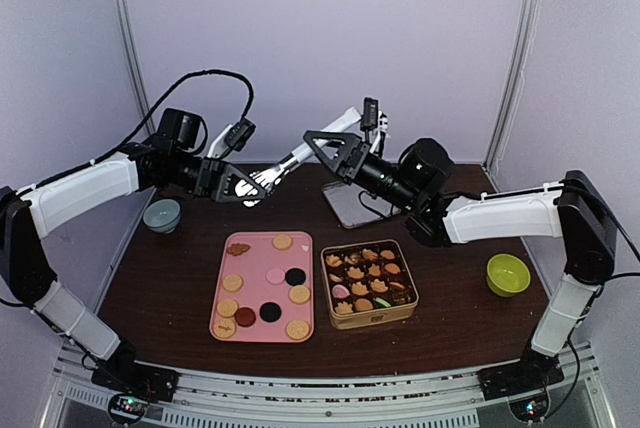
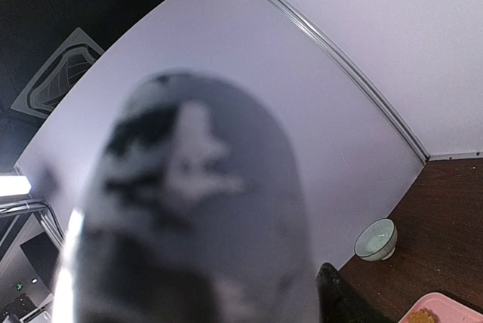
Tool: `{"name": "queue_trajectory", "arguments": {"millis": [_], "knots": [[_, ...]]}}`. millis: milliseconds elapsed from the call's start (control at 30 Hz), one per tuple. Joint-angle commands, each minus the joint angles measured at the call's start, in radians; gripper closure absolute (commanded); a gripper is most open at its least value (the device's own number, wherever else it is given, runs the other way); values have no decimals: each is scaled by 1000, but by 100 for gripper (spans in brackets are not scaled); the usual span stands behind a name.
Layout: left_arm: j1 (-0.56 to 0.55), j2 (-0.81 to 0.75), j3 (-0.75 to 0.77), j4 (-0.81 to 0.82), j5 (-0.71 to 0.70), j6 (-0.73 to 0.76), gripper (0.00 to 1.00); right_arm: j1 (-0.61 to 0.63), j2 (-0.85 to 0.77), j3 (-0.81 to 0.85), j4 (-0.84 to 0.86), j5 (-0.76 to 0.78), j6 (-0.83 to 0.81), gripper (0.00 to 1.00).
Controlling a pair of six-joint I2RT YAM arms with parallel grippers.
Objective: Pack the cookies
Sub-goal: Pass from the left arm to the right
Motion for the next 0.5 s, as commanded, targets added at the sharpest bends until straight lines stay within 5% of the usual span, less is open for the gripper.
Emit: {"name": "queue_trajectory", "arguments": {"millis": [0,267,467], "knots": [[-16,-17,11,-17,53,51,100,12,-9,27,2,-29,-3,42],[-17,-1,44,-141,58,164,97,23,-29,50,-80,1,-63,54],[-5,47,213,-577,-130,513,51,52,-145,-10,-298,111,-261,60]]}}
